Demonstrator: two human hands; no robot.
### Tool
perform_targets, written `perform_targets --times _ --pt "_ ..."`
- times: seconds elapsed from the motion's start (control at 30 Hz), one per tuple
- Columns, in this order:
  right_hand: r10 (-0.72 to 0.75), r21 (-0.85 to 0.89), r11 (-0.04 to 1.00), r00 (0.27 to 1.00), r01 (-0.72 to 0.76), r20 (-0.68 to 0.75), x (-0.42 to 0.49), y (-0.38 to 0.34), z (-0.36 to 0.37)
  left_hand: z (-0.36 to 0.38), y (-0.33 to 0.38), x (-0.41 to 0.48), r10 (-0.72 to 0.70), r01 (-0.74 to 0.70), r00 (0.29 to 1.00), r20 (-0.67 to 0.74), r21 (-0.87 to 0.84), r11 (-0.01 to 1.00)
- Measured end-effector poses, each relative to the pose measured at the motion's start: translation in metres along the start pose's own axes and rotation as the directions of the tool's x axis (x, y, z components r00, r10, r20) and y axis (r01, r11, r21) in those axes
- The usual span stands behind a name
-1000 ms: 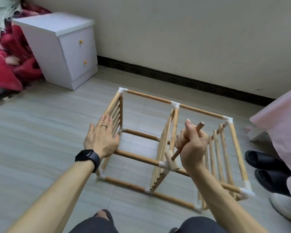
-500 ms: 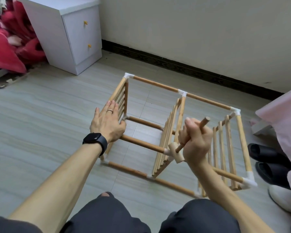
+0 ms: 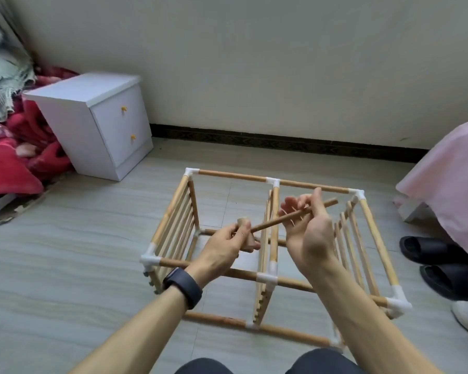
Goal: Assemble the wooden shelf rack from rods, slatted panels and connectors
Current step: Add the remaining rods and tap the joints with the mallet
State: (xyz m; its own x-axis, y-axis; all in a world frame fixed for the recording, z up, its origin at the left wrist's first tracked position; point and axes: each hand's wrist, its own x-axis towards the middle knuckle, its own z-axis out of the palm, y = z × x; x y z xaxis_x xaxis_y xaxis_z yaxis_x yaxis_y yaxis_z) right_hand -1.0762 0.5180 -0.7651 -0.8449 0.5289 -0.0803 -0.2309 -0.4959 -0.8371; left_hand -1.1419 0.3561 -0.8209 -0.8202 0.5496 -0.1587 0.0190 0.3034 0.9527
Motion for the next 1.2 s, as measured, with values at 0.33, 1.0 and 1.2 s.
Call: perform_targets --times 0.33,1.0,1.2 --pt "0.269 -0.683 0.727 0.946 -0.074 0.183 0.007 -0.001 -0.084 -0.021 0.021 0.055 0.194 -0.162 0.978 -0.08 0.298 0.941" --pt "-0.038 -0.91 -0.414 0.999 -0.017 -0.002 0.125 0.027 -0.077 -0.095 -0.073 0.04 -0.019 0.391 0.902 -0.432 0.797 0.461" --pt "-0.31 -0.977 -0.134 0.929 0.167 0.201 0.125 0.008 -0.062 -0.093 -0.069 0.039 -0.021 0.399 0.897 -0.442 0.787 0.471"
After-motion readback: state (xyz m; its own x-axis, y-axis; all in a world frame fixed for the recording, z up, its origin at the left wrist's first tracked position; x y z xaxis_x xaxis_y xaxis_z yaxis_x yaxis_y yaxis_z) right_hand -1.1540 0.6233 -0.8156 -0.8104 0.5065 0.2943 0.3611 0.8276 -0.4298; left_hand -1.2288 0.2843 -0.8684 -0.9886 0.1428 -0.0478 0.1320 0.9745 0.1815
